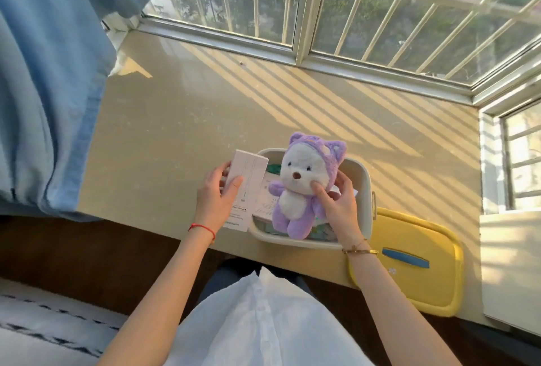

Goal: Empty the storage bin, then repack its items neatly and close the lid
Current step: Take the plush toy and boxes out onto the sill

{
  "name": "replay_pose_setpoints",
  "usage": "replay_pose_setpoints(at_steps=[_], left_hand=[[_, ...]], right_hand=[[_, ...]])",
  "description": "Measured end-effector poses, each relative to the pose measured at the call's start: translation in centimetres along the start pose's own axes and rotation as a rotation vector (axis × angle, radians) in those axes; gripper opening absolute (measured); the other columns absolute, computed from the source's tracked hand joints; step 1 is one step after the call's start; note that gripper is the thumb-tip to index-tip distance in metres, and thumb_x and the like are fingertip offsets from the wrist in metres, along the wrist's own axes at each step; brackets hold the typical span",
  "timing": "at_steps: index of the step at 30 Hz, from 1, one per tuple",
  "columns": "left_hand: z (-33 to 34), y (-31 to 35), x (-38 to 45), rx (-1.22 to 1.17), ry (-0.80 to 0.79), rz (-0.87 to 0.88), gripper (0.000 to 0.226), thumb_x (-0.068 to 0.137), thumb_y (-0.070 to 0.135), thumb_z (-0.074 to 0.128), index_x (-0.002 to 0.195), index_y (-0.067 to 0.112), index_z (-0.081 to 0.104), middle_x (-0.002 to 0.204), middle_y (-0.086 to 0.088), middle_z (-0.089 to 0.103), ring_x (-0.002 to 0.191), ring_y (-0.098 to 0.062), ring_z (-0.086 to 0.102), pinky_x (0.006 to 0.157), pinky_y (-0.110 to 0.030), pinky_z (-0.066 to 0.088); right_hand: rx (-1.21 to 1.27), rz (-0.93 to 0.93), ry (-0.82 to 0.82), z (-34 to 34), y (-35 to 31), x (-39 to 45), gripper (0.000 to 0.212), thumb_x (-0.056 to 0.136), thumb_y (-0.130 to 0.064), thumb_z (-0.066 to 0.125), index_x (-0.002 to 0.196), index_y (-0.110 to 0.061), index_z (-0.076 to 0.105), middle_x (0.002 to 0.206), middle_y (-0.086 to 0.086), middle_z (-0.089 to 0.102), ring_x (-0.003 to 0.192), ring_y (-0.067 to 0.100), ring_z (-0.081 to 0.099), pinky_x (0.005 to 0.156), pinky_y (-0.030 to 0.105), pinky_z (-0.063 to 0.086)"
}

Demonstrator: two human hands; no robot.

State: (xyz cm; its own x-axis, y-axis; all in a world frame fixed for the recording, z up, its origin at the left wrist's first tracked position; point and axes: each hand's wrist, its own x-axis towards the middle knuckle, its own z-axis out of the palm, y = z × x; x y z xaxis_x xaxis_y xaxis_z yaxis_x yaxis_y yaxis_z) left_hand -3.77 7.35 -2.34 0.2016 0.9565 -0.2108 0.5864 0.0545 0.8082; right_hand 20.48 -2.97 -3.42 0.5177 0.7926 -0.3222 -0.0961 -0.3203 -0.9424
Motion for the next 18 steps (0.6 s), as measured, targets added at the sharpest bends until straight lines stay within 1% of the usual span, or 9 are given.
replay_pose_setpoints(at_steps=[2,4,6,8,10,12,14,16,18], left_hand=[[-1.7,0.1,-0.1,-0.028,0.051,-0.01,0.043,0.092,0.043,0.053,0.131,0.026,0.047,0.106,0.002,0.06,0.082,-0.005,0.061,0.05,-0.008,0.046],[-3.6,-0.2,0.2,-0.061,0.106,-0.017,0.042,0.092,0.041,0.054,0.13,0.024,0.05,0.103,0.004,0.062,0.08,0.001,0.059,0.051,-0.005,0.045],[-5.8,-0.9,0.7,-0.079,0.146,-0.024,0.041,0.092,0.04,0.055,0.129,0.023,0.051,0.101,0.006,0.062,0.08,0.004,0.058,0.052,-0.004,0.044],[-8.3,-2.0,1.6,-0.088,0.172,-0.032,0.041,0.092,0.04,0.056,0.129,0.024,0.051,0.1,0.009,0.062,0.081,0.004,0.058,0.051,-0.005,0.045],[-11.0,-3.5,2.7,-0.1,0.188,-0.047,0.041,0.091,0.04,0.057,0.129,0.025,0.052,0.1,0.01,0.063,0.081,0.002,0.06,0.053,-0.008,0.046],[-14.0,-5.2,4.0,-0.116,0.194,-0.061,0.042,0.09,0.041,0.058,0.128,0.025,0.053,0.101,0.007,0.064,0.084,-0.002,0.062,0.061,-0.018,0.052],[-17.3,-7.0,5.8,-0.12,0.186,-0.069,0.043,0.089,0.041,0.059,0.128,0.024,0.053,0.102,0.005,0.065,0.085,-0.006,0.064,0.065,-0.025,0.055],[-20.4,-8.9,7.6,-0.115,0.17,-0.08,0.043,0.089,0.04,0.06,0.129,0.024,0.053,0.103,0.005,0.066,0.084,-0.006,0.064,0.064,-0.025,0.056],[-23.3,-10.7,9.5,-0.112,0.147,-0.079,0.043,0.09,0.04,0.059,0.129,0.024,0.053,0.102,0.005,0.066,0.081,-0.003,0.064,0.058,-0.019,0.054]], right_hand=[[0.028,0.026,-0.058,1.3,-1.3,-0.1,0.056,0.078,-0.045,0.076,0.125,-0.025,0.054,0.115,-0.006,0.068,0.098,0.016,0.069,0.078,0.031,0.058],[0.038,0.025,-0.116,3.2,-2.4,-0.1,0.04,0.081,-0.041,0.074,0.114,-0.02,0.063,0.107,0.0,0.072,0.097,0.017,0.069,0.075,0.031,0.056],[0.043,0.015,-0.155,5.6,-3.4,0.0,0.033,0.084,-0.035,0.073,0.111,-0.018,0.064,0.104,0.006,0.072,0.095,0.021,0.069,0.076,0.036,0.058],[0.054,0.007,-0.194,8.5,-4.4,0.1,0.035,0.084,-0.032,0.073,0.114,-0.018,0.063,0.106,0.007,0.072,0.097,0.024,0.069,0.081,0.038,0.059],[0.072,0.008,-0.215,11.8,-5.0,0.3,0.04,0.083,-0.032,0.074,0.118,-0.018,0.061,0.108,0.006,0.072,0.099,0.023,0.069,0.083,0.037,0.058],[0.084,0.012,-0.203,15.6,-5.4,0.5,0.044,0.082,-0.033,0.075,0.121,-0.018,0.061,0.109,0.004,0.072,0.1,0.02,0.069,0.081,0.033,0.057],[0.099,0.02,-0.176,19.8,-5.7,0.7,0.044,0.082,-0.032,0.075,0.122,-0.019,0.061,0.107,0.003,0.073,0.098,0.016,0.07,0.076,0.027,0.056],[0.106,0.03,-0.161,23.9,-5.7,1.0,0.042,0.084,-0.031,0.074,0.122,-0.02,0.061,0.107,0.002,0.073,0.097,0.015,0.07,0.075,0.025,0.057],[0.111,0.044,-0.142,28.2,-5.7,1.5,0.042,0.084,-0.03,0.073,0.122,-0.018,0.06,0.107,0.003,0.073,0.096,0.014,0.07,0.073,0.023,0.056]])
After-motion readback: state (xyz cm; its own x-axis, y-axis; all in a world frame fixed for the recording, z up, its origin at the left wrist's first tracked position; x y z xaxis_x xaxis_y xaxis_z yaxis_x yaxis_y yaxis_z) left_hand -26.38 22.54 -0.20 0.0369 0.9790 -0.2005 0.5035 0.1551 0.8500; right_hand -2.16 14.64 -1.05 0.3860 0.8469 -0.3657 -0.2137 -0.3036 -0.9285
